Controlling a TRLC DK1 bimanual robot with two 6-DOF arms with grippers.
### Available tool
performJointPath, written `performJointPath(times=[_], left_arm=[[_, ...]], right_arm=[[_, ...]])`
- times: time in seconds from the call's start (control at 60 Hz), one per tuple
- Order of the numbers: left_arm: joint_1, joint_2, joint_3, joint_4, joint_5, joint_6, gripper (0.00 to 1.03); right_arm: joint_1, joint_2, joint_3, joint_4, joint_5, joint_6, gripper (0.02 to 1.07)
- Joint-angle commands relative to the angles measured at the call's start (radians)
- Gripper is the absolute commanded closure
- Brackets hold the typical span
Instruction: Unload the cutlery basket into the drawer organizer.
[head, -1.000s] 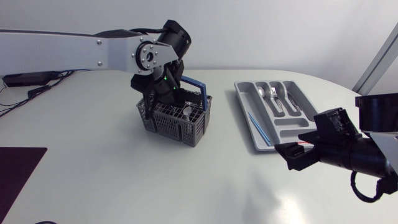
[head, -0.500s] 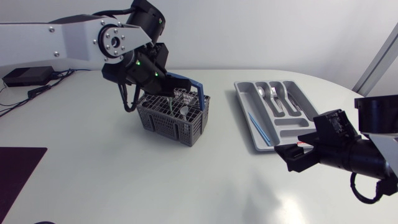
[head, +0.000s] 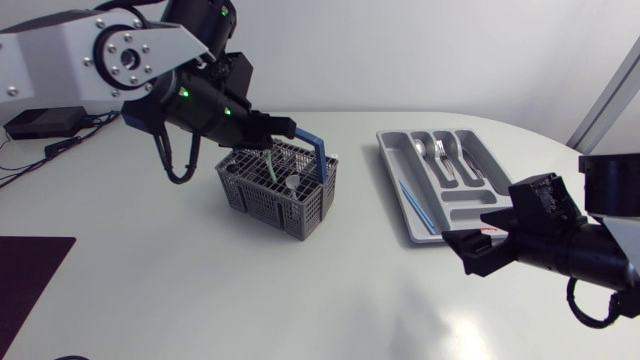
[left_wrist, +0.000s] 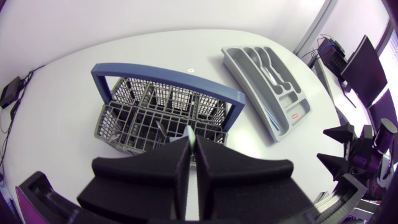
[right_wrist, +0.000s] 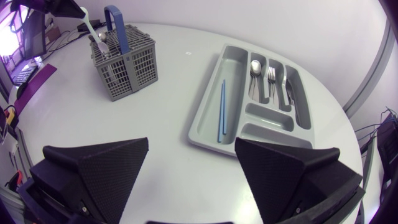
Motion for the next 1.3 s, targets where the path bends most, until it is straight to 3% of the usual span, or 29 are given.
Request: performJointPath(times=[0.0,0.367,0.667,0.967,1.283], left_arm=[[0.0,-0.047,-0.031,0.011,0.012,-0.007,1.0],[-0.068,-0.185,-0.044,-0.01,0.016,0.085,1.0],[-0.048,-0.173,-0.016,-0.026,0.314,0.243,1.0],[-0.108,-0.07,0.016,-0.022,0.542,0.398,1.0],[-0.186,0.039,0.09,-0.096,0.648,0.58,1.0]], right_arm=[[0.018,-0.025,-0.016,0.002,-0.003,-0.026,0.07],[0.092,-0.116,-0.003,-0.012,0.02,-0.105,0.07],[0.254,-0.15,0.071,-0.082,0.013,-0.172,0.07],[0.287,-0.087,0.159,-0.099,-0.109,-0.217,0.07],[0.274,-0.001,0.208,-0.178,-0.284,-0.349,0.12]])
